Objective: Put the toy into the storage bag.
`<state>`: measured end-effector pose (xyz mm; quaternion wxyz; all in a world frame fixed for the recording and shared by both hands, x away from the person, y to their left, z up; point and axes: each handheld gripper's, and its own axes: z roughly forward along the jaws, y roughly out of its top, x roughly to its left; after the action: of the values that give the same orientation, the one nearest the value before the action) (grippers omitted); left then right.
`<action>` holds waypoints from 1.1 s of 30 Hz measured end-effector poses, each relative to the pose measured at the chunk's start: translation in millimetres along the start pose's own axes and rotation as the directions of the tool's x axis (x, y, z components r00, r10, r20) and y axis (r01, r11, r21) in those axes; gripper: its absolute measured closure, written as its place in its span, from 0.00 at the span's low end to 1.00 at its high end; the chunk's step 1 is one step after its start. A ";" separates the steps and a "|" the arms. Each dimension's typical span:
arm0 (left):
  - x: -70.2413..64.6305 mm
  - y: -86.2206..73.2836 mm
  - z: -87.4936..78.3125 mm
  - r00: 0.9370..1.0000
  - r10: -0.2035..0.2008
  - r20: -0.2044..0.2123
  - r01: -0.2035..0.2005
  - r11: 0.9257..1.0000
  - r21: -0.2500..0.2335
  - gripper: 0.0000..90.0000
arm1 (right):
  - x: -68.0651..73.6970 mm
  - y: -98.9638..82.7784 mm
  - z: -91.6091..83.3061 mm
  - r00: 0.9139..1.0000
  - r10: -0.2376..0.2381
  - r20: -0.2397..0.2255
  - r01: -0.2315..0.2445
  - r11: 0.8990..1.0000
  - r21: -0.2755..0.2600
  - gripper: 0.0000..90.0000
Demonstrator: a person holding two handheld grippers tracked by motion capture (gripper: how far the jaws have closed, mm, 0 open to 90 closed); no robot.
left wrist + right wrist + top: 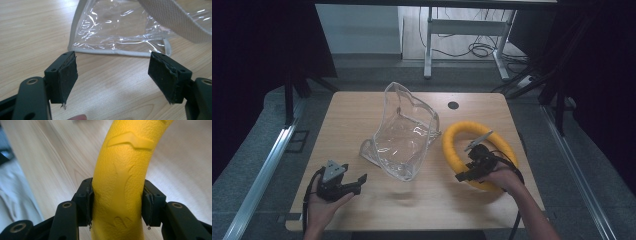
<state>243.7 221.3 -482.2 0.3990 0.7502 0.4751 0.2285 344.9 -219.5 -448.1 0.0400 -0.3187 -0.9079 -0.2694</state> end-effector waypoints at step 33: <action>1.3 1.8 -1.7 1.000 -0.018 0.014 0.018 0.999 -0.029 0.26 | 9.8 5.4 -73.0 1.000 -0.015 -0.012 0.006 0.852 -0.523 0.56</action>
<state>244.0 222.8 -479.8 0.4150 0.7417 0.4757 0.2266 333.1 -248.1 -381.1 -0.0425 -0.3106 -0.8019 -0.5085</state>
